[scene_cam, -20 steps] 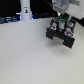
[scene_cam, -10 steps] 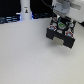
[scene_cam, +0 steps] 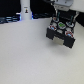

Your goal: Open the kcup holder, insert the kcup into the holder, and close the kcup holder

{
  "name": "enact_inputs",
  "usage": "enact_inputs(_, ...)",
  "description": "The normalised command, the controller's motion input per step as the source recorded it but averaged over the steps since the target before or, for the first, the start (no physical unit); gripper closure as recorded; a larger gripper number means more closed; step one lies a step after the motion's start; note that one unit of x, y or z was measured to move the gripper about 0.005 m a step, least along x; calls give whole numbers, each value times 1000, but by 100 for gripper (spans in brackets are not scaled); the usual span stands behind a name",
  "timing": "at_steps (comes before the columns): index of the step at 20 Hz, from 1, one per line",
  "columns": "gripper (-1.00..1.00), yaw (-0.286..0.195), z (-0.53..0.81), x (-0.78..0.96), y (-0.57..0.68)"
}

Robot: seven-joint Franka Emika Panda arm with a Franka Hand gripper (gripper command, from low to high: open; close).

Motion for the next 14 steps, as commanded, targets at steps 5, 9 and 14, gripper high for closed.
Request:
enact_inputs(5, -100, 75, 334, 430, -598)
enact_inputs(9, -100, 24, 251, 584, -641)
enact_inputs(14, -100, 30, 107, 662, -522)
